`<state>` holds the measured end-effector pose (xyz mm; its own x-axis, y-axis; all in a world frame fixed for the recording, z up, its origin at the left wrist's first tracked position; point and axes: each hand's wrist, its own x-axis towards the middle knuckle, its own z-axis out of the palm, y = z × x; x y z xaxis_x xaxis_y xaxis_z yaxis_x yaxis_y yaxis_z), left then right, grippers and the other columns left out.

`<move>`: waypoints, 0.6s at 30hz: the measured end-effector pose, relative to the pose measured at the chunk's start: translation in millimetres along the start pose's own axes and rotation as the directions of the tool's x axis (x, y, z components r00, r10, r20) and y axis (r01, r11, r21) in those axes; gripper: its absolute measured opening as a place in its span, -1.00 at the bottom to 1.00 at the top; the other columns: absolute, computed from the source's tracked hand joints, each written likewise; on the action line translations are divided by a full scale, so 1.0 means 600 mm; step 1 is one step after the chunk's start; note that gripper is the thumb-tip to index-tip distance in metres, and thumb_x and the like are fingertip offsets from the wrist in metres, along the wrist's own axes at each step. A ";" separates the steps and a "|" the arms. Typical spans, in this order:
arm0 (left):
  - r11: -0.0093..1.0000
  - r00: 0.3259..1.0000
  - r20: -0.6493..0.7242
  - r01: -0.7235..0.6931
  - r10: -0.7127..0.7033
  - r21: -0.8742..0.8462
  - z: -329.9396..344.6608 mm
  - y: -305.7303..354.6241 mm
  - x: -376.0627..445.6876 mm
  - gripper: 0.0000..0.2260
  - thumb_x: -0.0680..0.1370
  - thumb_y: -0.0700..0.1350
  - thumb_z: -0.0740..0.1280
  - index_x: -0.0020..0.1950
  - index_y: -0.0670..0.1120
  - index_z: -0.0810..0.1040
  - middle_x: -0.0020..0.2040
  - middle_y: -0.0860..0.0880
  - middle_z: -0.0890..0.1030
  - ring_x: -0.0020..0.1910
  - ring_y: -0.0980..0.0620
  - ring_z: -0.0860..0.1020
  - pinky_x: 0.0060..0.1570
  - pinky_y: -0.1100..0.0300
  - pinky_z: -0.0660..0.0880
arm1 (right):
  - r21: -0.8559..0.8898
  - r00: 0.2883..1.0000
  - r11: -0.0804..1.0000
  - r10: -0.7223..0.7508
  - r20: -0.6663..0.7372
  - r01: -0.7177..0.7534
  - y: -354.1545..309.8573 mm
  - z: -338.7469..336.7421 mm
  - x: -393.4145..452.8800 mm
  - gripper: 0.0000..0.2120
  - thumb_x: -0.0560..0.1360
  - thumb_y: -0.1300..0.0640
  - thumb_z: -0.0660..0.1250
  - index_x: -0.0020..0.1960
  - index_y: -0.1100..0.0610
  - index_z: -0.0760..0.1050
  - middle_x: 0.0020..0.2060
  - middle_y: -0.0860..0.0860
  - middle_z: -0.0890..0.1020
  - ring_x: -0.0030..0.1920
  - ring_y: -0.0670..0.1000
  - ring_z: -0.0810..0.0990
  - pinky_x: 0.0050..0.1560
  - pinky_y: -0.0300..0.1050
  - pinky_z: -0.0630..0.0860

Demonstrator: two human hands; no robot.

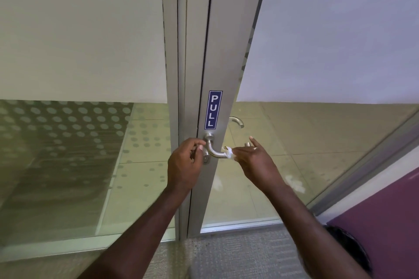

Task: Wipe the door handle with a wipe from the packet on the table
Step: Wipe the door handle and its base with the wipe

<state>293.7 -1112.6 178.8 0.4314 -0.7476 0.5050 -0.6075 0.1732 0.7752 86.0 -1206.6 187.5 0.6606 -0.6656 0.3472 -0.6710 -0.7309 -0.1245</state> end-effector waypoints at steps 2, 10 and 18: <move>0.999 0.999 -0.025 0.033 -0.033 -0.016 0.001 0.000 0.004 -0.88 0.62 -0.21 0.32 0.06 -0.03 0.63 -0.28 0.21 0.51 -0.30 0.29 0.51 -0.34 0.53 0.28 | -0.028 0.995 0.998 0.065 0.079 -0.063 -0.044 0.003 0.022 -0.66 0.55 0.33 0.30 0.19 0.02 0.66 -0.05 0.05 0.74 0.06 0.17 0.68 0.57 0.07 0.19; 0.999 0.997 -0.059 0.044 -0.045 -0.024 0.011 -0.003 0.023 -0.89 0.62 -0.19 0.32 0.06 -0.02 0.62 -0.16 0.09 0.63 -0.24 0.14 0.56 -0.29 0.38 0.39 | -0.122 0.952 0.951 0.294 0.089 -0.283 -0.175 0.012 0.091 -0.85 0.50 0.30 0.28 -0.12 0.06 0.47 -0.23 0.08 0.69 -0.18 0.12 0.65 0.33 0.07 0.44; 0.999 0.998 -0.049 0.043 -0.042 0.012 0.010 -0.022 0.025 -0.88 0.60 -0.17 0.35 0.06 0.00 0.66 -0.08 0.09 0.69 -0.16 0.13 0.62 -0.22 0.30 0.53 | -0.326 0.930 0.886 0.363 0.049 -0.329 -0.165 0.006 0.072 -0.82 0.48 0.19 0.29 -0.28 0.02 0.50 -0.41 -0.05 0.47 -0.22 0.05 0.59 0.59 0.23 -0.11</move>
<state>304.3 -1130.0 173.9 0.4887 -0.7220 0.4898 -0.5963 0.1334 0.7916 182.3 -1163.6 211.6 0.3873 -0.8922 0.2323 -0.9218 -0.3798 0.0781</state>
